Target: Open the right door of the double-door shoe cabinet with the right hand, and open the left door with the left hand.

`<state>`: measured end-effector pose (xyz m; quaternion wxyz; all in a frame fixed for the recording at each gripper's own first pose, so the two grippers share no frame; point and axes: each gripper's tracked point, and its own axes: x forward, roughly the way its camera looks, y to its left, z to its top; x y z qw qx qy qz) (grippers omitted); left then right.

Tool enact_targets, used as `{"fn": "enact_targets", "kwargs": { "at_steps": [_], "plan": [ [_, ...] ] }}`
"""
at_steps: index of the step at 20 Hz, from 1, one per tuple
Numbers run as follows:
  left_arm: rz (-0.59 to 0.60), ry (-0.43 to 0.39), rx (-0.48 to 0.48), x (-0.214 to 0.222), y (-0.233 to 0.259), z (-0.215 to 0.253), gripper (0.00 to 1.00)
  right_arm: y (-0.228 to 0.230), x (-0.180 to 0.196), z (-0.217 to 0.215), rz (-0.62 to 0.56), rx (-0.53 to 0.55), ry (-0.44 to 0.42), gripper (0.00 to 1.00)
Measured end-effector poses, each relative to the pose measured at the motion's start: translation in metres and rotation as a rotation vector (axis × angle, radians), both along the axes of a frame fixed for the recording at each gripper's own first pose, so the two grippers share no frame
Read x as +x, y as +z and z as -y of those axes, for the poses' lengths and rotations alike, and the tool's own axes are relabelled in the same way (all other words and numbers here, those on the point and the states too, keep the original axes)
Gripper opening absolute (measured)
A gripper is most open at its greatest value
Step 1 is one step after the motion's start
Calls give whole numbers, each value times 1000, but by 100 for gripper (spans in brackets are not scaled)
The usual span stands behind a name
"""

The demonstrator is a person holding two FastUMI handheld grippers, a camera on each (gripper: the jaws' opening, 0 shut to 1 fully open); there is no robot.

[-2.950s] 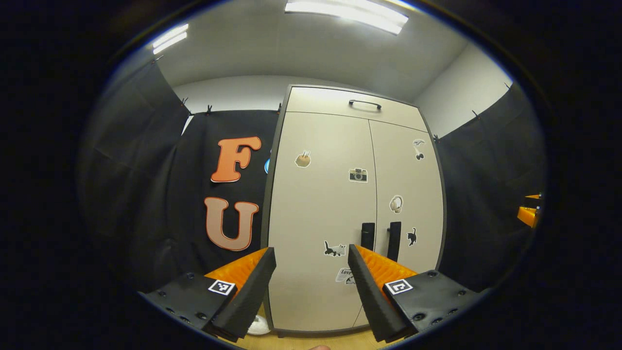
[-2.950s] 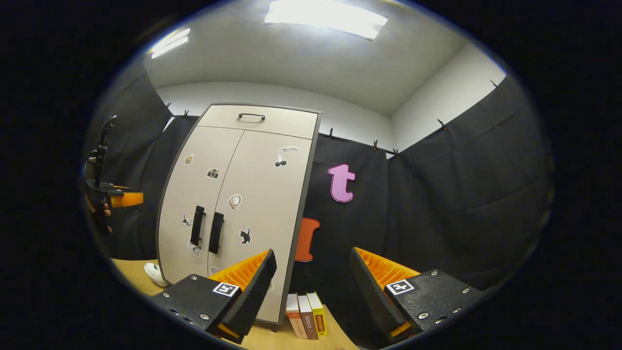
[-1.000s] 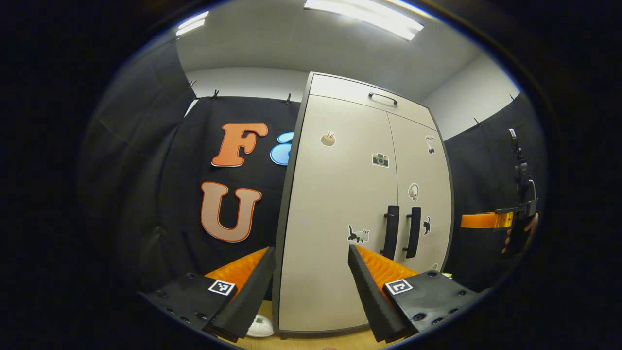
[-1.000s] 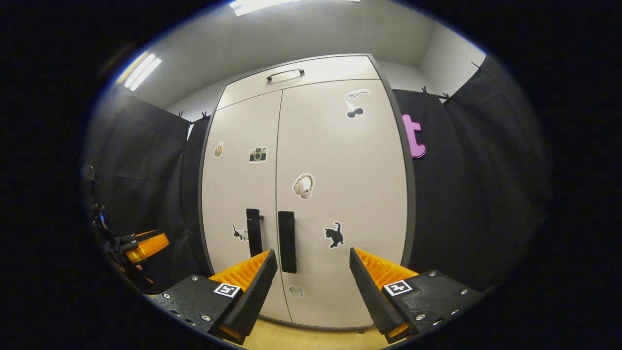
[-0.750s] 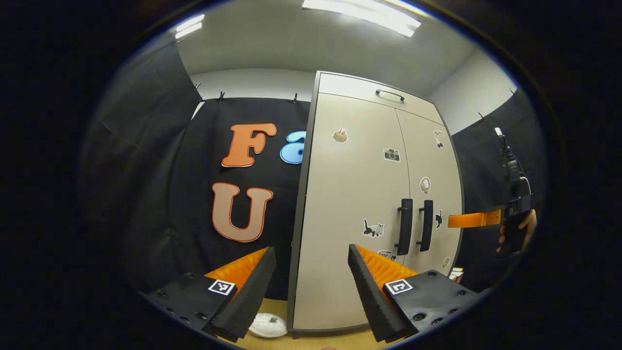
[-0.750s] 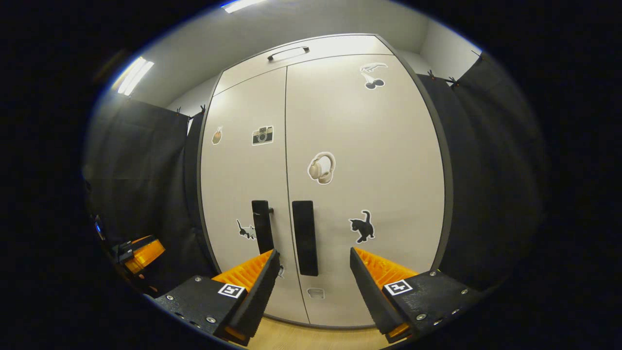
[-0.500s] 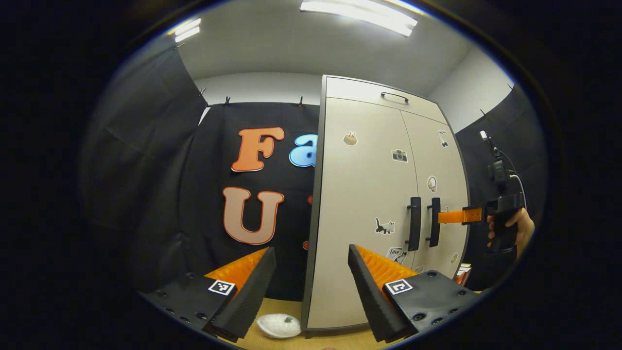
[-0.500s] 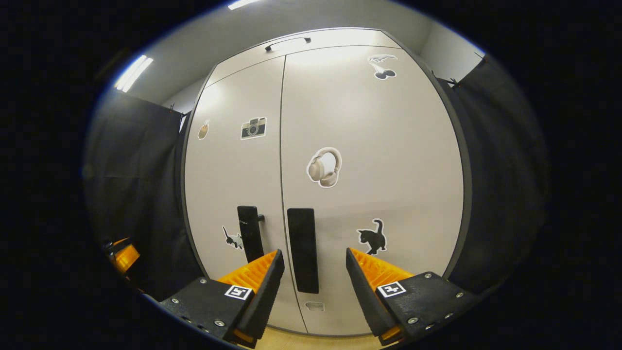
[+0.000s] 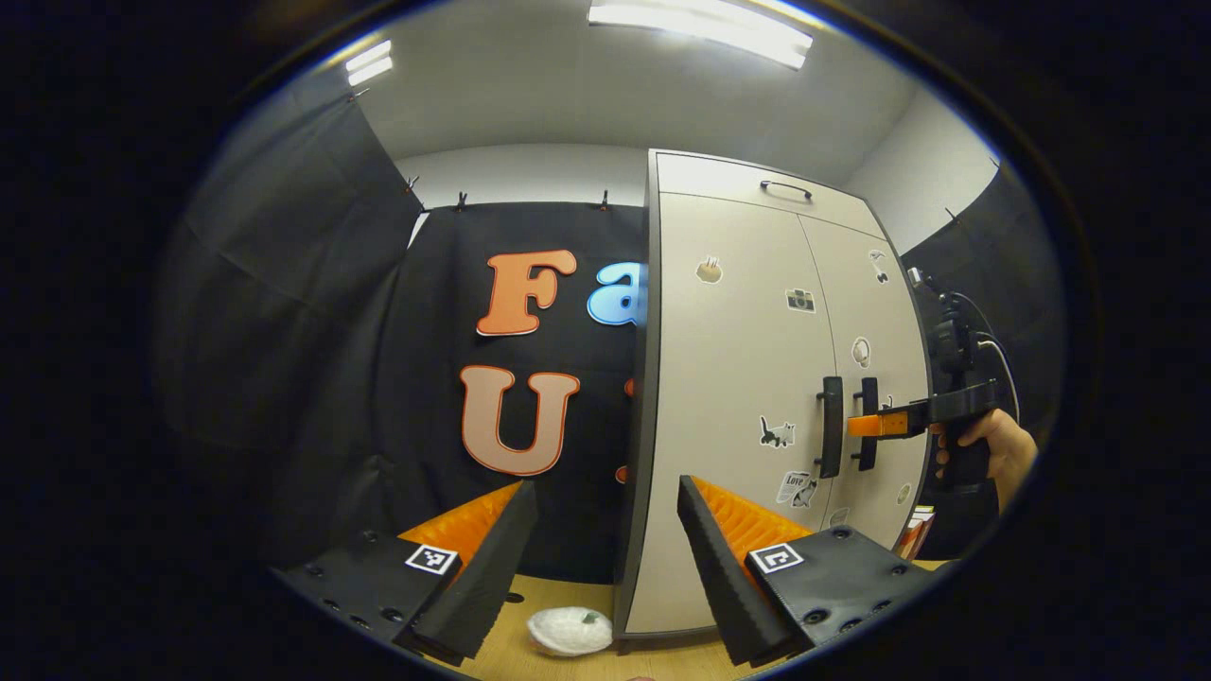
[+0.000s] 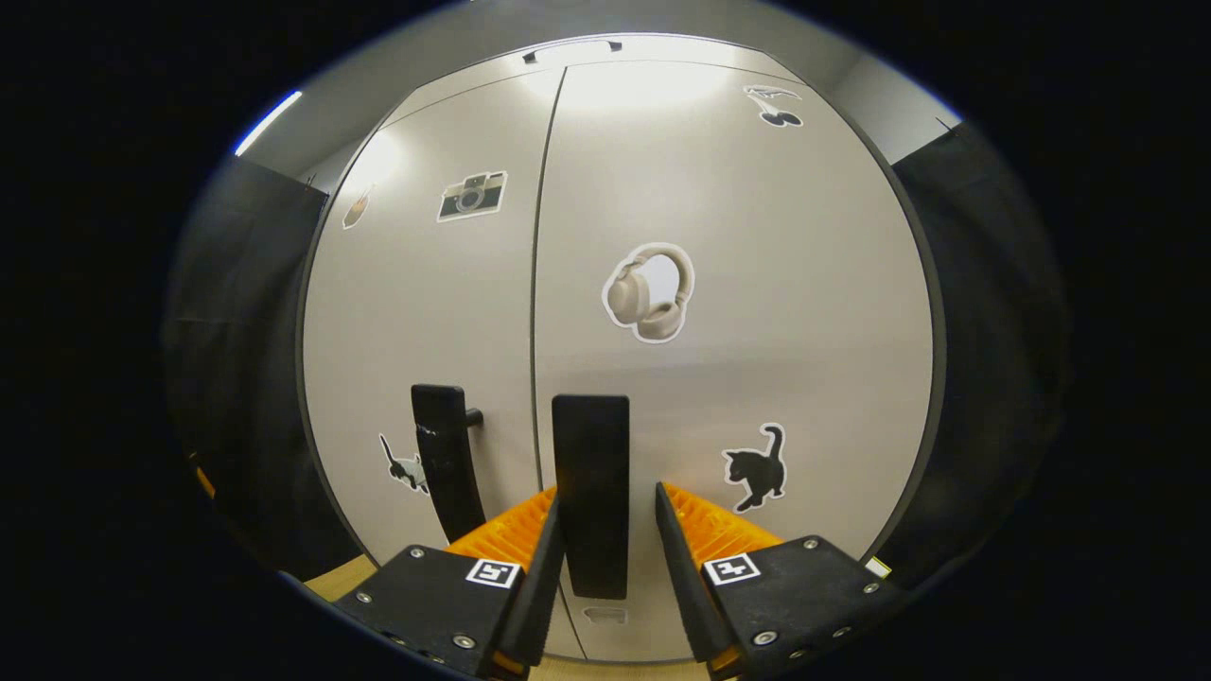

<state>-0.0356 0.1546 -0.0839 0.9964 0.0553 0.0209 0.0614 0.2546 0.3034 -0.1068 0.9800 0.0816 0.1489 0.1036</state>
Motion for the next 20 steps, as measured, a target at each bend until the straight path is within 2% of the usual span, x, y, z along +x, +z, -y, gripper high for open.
{"fn": "enact_targets", "kwargs": {
  "at_steps": [3, 4, 7, 10, 12, 13, 16, 20],
  "plan": [
    [1, 8, -14, -2, -1, -1, 98, -1, 0, -5, -32, 30, -20, 42],
    [-3, 6, -19, -3, -3, 0, 96, -2, -1, -5, -52, 50, -22, 34],
    [-28, -9, -8, -2, -6, 8, 96, -5, -4, -5, -96, 24, 41, 25],
    [-28, -32, -9, 0, 3, 22, 96, -3, -13, -6, -180, 108, 92, 15],
    [-37, -60, -19, -1, 3, 34, 94, 1, -27, -2, -131, 53, 137, 14],
    [-40, -65, -16, -2, 2, 38, 97, 4, -35, 4, -120, 51, 142, 14],
    [-61, -78, -24, -2, -1, 51, 96, 10, -56, 14, -138, 101, 163, 14],
    [-75, -125, -60, -4, -1, 76, 96, 18, -83, 33, -105, 102, 179, 14]
  ]
}}
